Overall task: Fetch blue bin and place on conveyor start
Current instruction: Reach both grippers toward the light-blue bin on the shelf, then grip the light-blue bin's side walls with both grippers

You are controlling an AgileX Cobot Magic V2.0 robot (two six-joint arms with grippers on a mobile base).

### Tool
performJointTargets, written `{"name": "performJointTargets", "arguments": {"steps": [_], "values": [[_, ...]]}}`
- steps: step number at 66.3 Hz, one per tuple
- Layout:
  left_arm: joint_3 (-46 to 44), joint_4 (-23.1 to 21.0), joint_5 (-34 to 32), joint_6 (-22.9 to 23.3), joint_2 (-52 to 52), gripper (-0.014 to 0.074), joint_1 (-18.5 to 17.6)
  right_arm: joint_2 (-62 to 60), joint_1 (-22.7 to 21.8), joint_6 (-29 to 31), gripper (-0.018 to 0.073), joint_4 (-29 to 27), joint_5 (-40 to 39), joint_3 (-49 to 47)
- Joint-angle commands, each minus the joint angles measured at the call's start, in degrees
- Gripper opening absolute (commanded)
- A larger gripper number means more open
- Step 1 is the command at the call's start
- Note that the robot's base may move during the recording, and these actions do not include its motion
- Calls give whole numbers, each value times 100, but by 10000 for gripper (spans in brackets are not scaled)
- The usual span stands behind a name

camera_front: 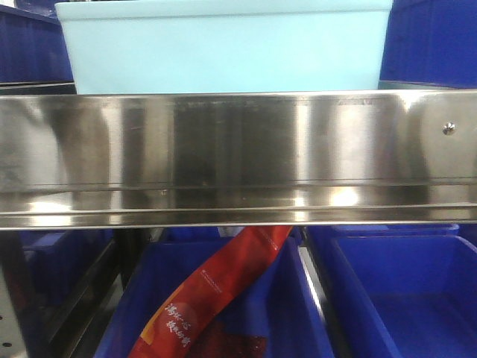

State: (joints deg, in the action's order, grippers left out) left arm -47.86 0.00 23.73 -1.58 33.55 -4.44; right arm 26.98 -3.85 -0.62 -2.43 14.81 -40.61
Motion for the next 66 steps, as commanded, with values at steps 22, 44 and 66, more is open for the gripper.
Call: {"name": "performJointTargets", "arguments": {"steps": [22,44,66], "values": [[-3110,0,2195,104,3439,597,-1783,3134,1256,118,568,52,2255,-2997],[-5862,71,4096,675,5757,597,-1284,5789,1256,20,568,-1,5025,-6143],[-6261,71,4302,822,6933,597,-891,7559,1256,-161,568,-296,5516,-7270]]}}
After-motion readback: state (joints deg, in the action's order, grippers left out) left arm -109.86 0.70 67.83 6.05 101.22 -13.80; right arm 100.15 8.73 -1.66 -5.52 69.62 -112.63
